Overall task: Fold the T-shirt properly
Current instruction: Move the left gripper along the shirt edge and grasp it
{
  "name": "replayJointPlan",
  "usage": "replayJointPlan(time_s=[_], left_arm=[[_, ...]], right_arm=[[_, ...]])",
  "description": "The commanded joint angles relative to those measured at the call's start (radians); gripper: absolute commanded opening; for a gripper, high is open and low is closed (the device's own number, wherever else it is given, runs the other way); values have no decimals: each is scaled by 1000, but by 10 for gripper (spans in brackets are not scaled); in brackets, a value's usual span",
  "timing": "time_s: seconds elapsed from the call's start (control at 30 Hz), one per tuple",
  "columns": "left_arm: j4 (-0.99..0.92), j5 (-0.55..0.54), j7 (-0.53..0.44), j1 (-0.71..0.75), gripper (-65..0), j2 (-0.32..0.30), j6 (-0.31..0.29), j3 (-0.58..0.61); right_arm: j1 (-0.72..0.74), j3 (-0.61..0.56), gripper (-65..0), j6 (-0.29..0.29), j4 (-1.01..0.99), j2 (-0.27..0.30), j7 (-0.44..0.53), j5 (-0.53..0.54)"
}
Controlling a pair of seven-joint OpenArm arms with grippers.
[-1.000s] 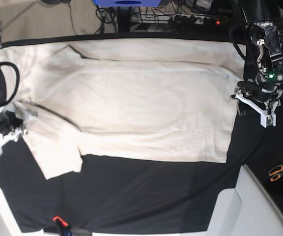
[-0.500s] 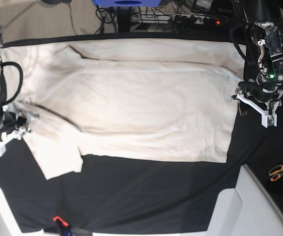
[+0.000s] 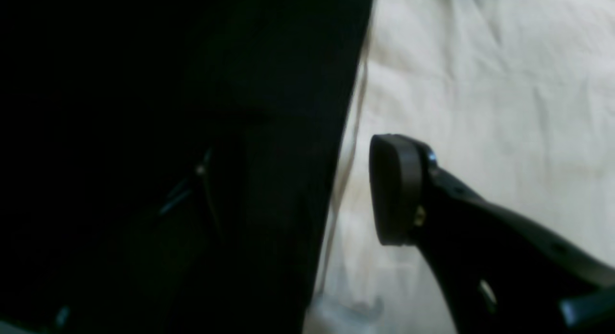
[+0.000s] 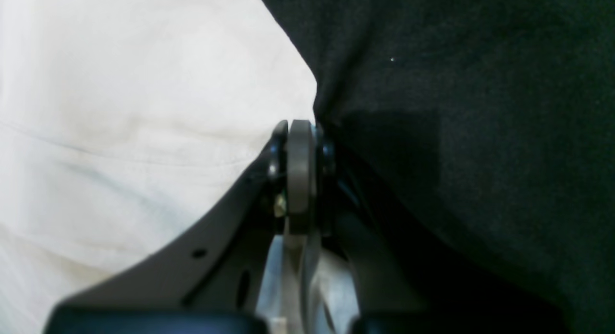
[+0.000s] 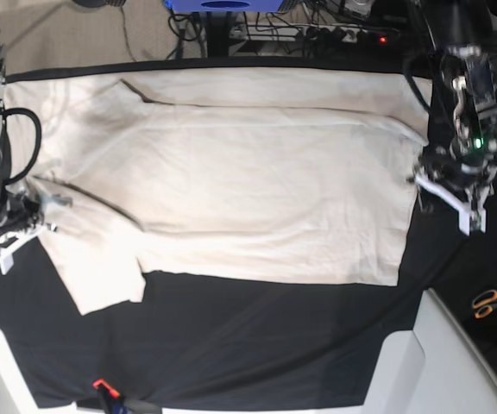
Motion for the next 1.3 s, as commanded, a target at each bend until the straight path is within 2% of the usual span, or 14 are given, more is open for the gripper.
replayJointPlan(time_s=[0.0,0.17,0.27,0.4,0.47,0.7,0.93,1.0,1.13,1.27], left_arm=[[-24,-2,-19,-44,-257,-39,2,-1],[-315,-11,-21,-277,-245,-108,2,101],[-496,-11,-24,-428,-227,-119,-3,184],[-682,-11,-30,-575,-49,-112,-66,222],[-777,-2,-76,-635,0,-102,-73,222],[-1092,-1,-317,-764,0,-86,-73,224],[-1138,-13,-335,-753,0,-39,-73,345],[-1138,-13,-335,-731,-39,-37,-73,345],[-1136,-13,-335,-693,-235,-30,-73,343],[-1130,-14,-335,-665,-362,-40,-73,323]], right_arm=[[21,2,-645,0,11,15,-4,5],[19,2,-647,0,16,14,-4,4],[19,2,-647,0,17,14,-6,4],[19,0,-648,0,17,15,-6,4],[19,0,-648,0,19,15,-6,4],[18,0,-648,0,19,17,-6,4],[18,7,-648,19,19,17,-6,4],[18,8,-648,19,19,17,-6,4],[15,8,-648,19,19,18,-6,4],[15,10,-648,19,19,25,-6,4]])
